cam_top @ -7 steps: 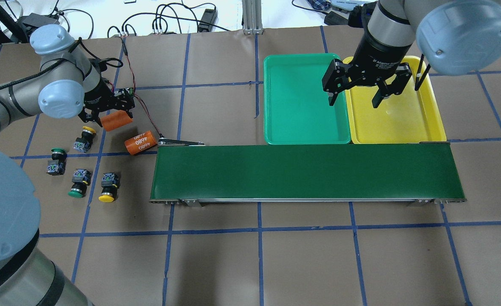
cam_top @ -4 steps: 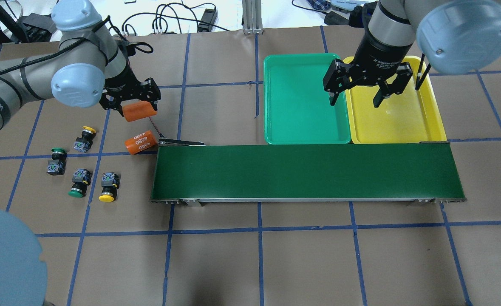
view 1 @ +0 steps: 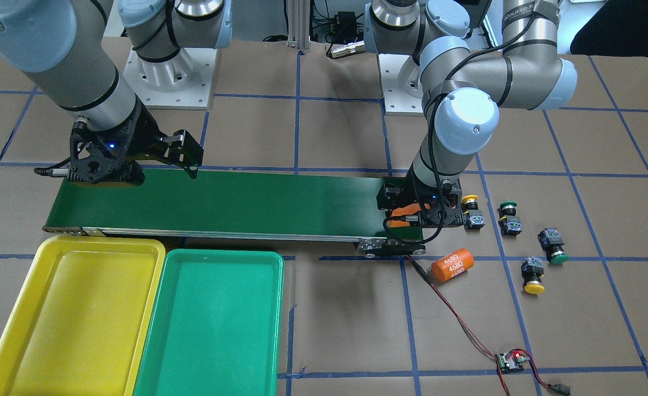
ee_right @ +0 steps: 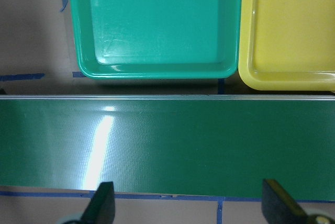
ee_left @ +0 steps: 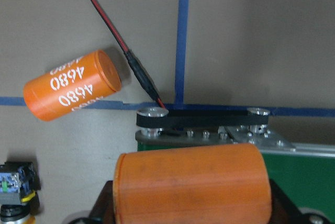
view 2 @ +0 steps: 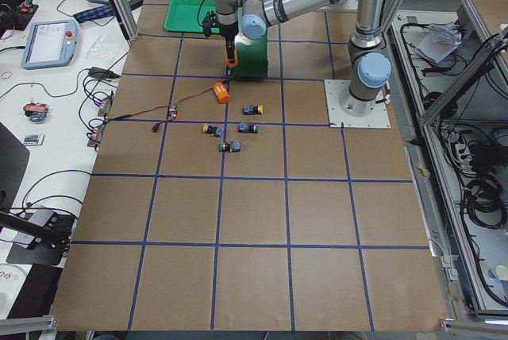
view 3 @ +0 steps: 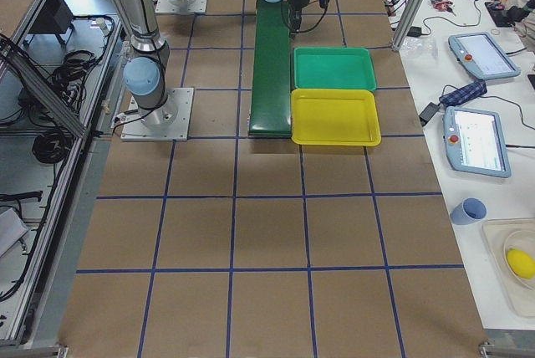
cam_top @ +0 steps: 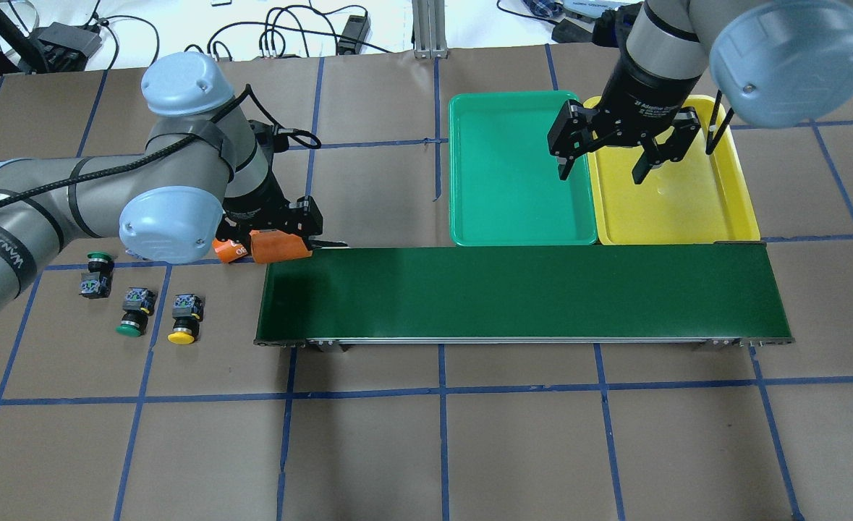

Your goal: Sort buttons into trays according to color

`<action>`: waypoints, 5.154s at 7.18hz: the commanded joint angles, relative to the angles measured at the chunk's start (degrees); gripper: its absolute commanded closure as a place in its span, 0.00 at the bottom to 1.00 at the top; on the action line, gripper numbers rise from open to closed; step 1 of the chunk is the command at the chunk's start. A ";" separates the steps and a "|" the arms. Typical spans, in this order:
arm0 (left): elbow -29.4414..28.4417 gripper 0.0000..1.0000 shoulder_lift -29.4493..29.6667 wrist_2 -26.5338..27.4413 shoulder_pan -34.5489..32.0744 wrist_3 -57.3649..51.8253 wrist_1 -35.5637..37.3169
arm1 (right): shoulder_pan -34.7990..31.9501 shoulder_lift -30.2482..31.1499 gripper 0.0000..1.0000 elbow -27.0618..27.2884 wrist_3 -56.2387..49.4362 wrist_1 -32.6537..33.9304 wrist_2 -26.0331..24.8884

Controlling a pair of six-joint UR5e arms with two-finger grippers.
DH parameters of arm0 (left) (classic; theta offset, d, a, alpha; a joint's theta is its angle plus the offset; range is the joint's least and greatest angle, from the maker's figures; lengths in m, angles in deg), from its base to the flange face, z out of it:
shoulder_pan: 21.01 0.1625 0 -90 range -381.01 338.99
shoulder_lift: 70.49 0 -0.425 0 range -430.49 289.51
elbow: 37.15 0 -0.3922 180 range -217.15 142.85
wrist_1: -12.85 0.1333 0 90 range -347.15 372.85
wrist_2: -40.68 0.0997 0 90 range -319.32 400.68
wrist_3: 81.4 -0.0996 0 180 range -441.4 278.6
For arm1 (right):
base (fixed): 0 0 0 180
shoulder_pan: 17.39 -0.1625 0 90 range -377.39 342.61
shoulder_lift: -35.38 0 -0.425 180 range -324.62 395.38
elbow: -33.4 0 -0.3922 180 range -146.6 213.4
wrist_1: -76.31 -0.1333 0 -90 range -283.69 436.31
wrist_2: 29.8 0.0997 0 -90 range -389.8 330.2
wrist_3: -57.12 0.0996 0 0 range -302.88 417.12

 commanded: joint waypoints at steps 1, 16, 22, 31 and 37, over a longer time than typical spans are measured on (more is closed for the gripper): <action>4.35 1.00 -2.39 -0.08 -0.12 -0.66 0.62 | -0.06 -0.03 0.00 0.00 0.07 -0.01 -0.01; -10.84 0.00 4.09 -1.32 12.88 2.12 -3.61 | -0.06 -0.03 0.00 1.32 0.07 -0.09 -0.45; -9.88 0.00 15.09 -1.40 12.80 5.05 4.40 | -0.24 -0.12 0.00 1.32 -0.11 0.17 -3.44; -9.88 0.00 17.39 -0.88 12.62 4.16 3.79 | -0.24 -0.29 0.00 1.32 -0.02 0.35 -3.44; -9.88 0.54 18.35 -1.23 12.54 4.16 2.82 | -0.24 -1.09 0.00 1.32 0.07 0.43 -3.44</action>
